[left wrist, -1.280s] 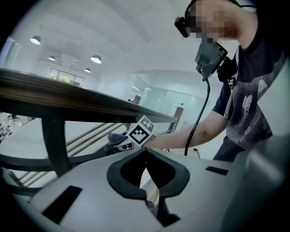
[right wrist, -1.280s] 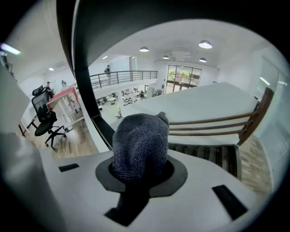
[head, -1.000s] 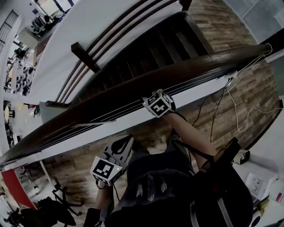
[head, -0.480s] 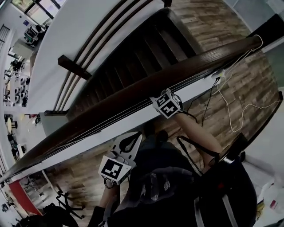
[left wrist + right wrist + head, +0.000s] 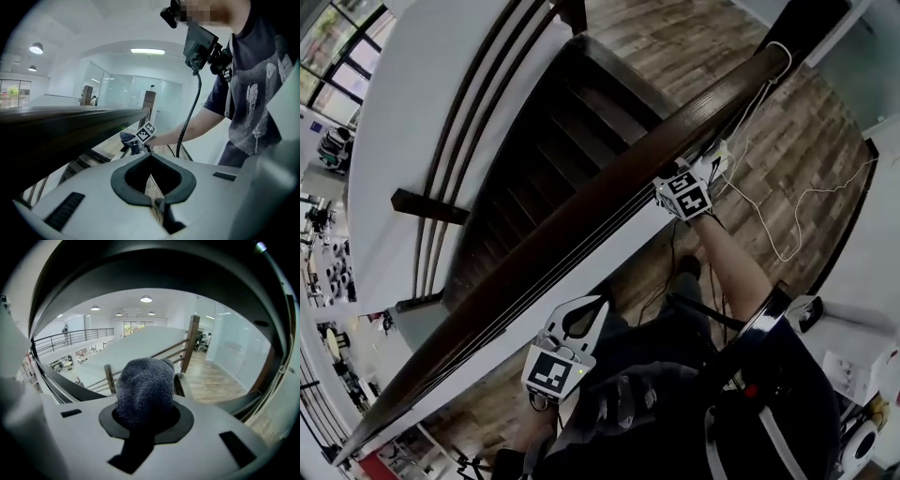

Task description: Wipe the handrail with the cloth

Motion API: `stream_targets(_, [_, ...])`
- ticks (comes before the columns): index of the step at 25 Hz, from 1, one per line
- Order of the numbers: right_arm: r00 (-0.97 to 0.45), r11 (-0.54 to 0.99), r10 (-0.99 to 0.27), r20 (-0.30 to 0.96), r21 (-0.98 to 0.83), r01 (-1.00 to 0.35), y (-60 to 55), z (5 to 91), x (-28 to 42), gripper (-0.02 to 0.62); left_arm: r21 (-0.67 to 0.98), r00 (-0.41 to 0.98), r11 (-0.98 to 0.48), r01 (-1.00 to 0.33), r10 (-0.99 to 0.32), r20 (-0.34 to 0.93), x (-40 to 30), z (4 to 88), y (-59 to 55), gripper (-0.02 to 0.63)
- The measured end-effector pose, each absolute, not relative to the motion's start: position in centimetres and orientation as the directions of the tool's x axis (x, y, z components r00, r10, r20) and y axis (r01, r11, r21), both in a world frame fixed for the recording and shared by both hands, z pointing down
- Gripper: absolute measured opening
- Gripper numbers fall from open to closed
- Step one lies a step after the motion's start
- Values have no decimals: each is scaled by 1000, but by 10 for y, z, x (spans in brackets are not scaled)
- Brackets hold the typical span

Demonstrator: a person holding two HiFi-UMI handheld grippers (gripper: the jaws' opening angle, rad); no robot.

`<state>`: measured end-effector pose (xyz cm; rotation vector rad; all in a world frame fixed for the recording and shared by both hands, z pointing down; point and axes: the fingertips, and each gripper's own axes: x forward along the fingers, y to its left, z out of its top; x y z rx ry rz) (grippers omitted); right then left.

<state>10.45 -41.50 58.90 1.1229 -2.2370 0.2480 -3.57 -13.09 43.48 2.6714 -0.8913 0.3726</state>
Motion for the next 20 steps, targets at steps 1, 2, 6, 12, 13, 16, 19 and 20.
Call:
stream_targets(1, [-433,599,-677,596,103,-794,-432,588,131,67,203,770,-756,-622,-545,332,-22,435,-140,6])
stream_targets(2, [-422,582,-689,589,103,-807,-448,587,158,67,216,764,-742,-634,-557,326,-8,434,-152,6])
stream_targets(6, [-422,569,-713,560,111,-815,-510,578,246,67,239,702,-663,-709,-633,326,57,421,-209,6])
stream_targets(12, [-423,579,-701,574,112,-807,-562,563,323,67,183,627,-608,-773,-684,374,142,398,-254,6])
stream_targets(13, [-428,590,-699,572,124,-798,-567,560,327,67,179,624,-608,-774,-683,380,153,395,-255,6])
stream_targets(16, [-406,585,-708,577,158,-796,-579,558,345,67,179,622,-612,-770,-661,418,184,406,-252,6])
stream_targets(19, [-395,567,-713,579,145,-811,-587,566,364,67,187,589,-575,-797,-670,452,193,423,-248,6])
stream_targets(20, [-394,563,-713,581,139,-815,-589,568,370,67,179,574,-562,-807,-677,460,193,426,-247,6])
